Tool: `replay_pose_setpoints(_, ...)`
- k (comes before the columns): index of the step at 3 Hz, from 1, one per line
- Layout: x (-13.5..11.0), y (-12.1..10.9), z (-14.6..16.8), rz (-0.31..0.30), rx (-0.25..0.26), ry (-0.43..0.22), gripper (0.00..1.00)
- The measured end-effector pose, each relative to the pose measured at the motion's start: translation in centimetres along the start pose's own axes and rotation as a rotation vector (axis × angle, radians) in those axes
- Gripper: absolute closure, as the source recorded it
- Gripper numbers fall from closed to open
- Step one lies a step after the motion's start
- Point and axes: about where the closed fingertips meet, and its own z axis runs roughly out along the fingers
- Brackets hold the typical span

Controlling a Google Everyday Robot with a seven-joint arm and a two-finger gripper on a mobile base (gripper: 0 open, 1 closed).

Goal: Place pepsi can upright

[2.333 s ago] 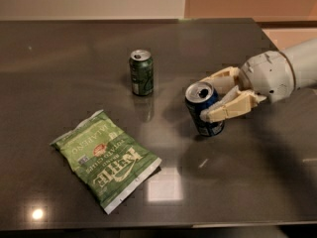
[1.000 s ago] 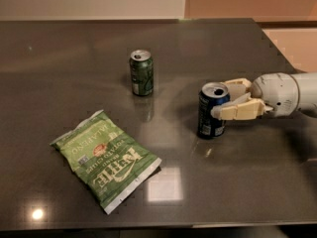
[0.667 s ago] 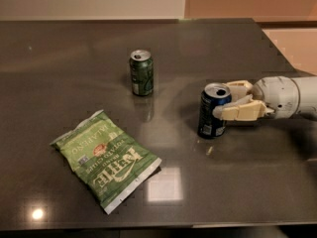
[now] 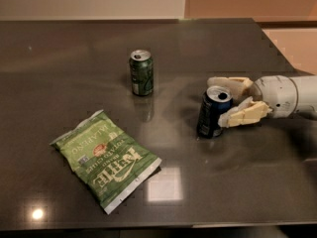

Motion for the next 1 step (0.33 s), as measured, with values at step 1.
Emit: replay_pose_setpoints(1, 0.0, 0.0, 0.01, 0.0, 0.0, 0.0, 0.0)
